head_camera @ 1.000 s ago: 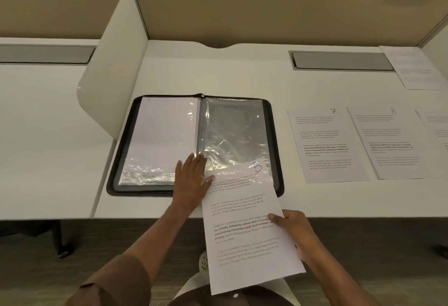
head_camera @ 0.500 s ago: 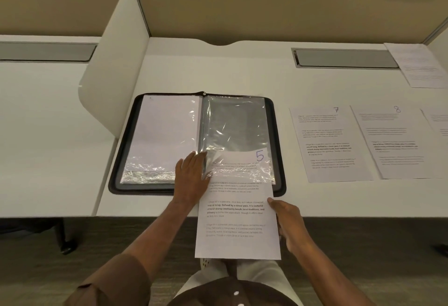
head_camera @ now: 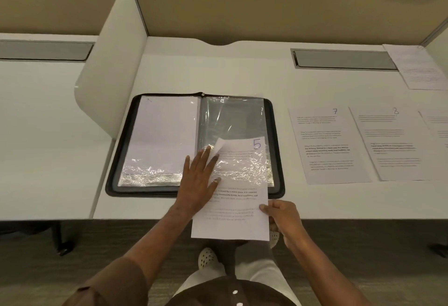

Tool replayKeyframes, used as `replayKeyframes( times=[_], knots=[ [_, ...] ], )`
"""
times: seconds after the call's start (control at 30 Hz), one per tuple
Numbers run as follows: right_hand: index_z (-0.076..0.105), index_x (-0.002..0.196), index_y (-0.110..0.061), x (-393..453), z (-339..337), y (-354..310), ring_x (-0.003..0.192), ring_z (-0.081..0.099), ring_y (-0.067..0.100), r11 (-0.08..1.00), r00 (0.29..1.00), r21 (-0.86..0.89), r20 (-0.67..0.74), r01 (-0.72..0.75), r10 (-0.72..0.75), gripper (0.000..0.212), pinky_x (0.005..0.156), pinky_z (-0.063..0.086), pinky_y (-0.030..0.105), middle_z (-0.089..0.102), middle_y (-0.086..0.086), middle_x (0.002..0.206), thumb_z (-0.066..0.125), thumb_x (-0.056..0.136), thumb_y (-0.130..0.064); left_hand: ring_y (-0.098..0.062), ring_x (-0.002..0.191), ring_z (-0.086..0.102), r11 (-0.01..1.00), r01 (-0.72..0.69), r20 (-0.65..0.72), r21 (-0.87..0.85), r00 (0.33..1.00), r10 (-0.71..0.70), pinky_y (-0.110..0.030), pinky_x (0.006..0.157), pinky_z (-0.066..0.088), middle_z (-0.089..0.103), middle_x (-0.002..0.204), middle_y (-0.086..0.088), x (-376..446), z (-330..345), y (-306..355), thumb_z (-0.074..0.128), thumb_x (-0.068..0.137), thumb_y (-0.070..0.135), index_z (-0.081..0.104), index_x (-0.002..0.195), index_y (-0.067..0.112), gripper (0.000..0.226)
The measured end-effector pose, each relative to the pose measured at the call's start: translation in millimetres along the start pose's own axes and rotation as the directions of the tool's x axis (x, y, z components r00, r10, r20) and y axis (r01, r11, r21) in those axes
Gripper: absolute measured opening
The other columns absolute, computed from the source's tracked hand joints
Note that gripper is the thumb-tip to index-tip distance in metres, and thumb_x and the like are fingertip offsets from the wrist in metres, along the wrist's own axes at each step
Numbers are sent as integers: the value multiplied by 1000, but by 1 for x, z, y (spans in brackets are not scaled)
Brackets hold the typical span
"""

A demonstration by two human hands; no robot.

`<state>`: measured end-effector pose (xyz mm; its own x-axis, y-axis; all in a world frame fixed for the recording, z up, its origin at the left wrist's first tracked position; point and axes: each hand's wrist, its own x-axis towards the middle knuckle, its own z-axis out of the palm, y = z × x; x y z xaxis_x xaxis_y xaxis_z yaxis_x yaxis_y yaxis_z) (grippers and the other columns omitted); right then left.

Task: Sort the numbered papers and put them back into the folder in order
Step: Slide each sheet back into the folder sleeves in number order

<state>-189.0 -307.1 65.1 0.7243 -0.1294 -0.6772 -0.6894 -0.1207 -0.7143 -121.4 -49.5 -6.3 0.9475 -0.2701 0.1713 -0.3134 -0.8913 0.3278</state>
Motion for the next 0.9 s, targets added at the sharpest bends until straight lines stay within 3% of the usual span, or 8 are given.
replayKeyframes(
  times=[0.17, 0.23, 0.33, 0.4, 0.53, 0.63, 0.73, 0.9],
  knots=[
    [61, 121, -25, 6, 4, 10, 96, 67, 8, 902, 923, -319, -151, 292, -353, 26, 81, 58, 27, 67, -9, 116, 69, 96, -24, -28, 154, 18, 996, -62, 150, 71, 987, 51, -58, 122, 22, 18, 168, -5, 9, 3, 2, 28, 101, 48, 29, 158, 27, 60],
    [56, 128, -29, 0, 4, 20, 106, 58, 4, 617, 723, -611, -102, 496, -683, 37, 89, 50, 18, 57, -13, 123, 70, 95, -21, -29, 152, 25, 997, -41, 204, 71, 979, 26, -58, 120, 26, 26, 165, -4, 14, 2, 4, 24, 101, 48, 36, 155, 27, 59],
    [64, 129, -18, -2, 15, 31, 116, 63, 17, 12, 434, -778, 338, 629, -835, 37, 101, 52, 32, 66, 3, 127, 68, 92, -20, -30, 151, 28, 997, -28, 225, 74, 974, 11, -55, 123, 21, 29, 164, -5, 18, 2, 8, 20, 102, 50, 40, 153, 26, 60],
    [62, 134, -17, 4, 29, 36, 123, 63, 20, -131, 448, -778, 480, 614, -754, 48, 109, 44, 37, 66, 4, 134, 70, 90, -33, -31, 151, 28, 998, -24, 229, 64, 973, 9, -54, 123, 20, 29, 164, -5, 18, 1, 12, 19, 102, 51, 40, 154, 25, 62],
    [38, 150, -15, 20, 52, 38, 138, 49, 20, -72, 616, -846, 440, 528, -654, 65, 126, 10, 35, 51, 4, 151, 40, 95, -51, -31, 152, 26, 1000, -7, 219, 24, 976, 1, -55, 124, 18, 26, 165, -5, 17, 1, 18, 12, 102, 60, 37, 155, 25, 68],
    [28, 156, -15, 33, 63, 36, 148, 33, 26, 52, 736, -888, 344, 456, -583, 73, 126, 12, 37, 35, 9, 161, 33, 96, -56, -24, 154, 17, 1000, -10, 171, -19, 985, 13, -51, 125, 12, 19, 168, -1, 16, -2, 13, 15, 100, 70, 28, 159, 26, 74],
    [25, 159, -17, 43, 68, 35, 155, 13, 28, 95, 756, -898, 300, 430, -582, 74, 121, 4, 42, 18, 10, 168, 39, 98, -56, -17, 156, 9, 994, 81, 87, -71, 993, -75, -48, 126, 4, 14, 169, 1, 21, -10, -1, 16, 100, 70, 23, 160, 26, 74],
    [40, 150, -19, 53, 76, 21, 148, 33, 33, 131, 716, -896, 243, 424, -654, 73, 125, 16, 51, 33, 12, 160, 66, 91, -53, -22, 156, -1, 972, 231, 51, 40, 971, -233, -54, 125, -1, 3, 170, -3, 40, -17, -46, 4, 99, 69, 16, 161, 24, 77]
  ],
)
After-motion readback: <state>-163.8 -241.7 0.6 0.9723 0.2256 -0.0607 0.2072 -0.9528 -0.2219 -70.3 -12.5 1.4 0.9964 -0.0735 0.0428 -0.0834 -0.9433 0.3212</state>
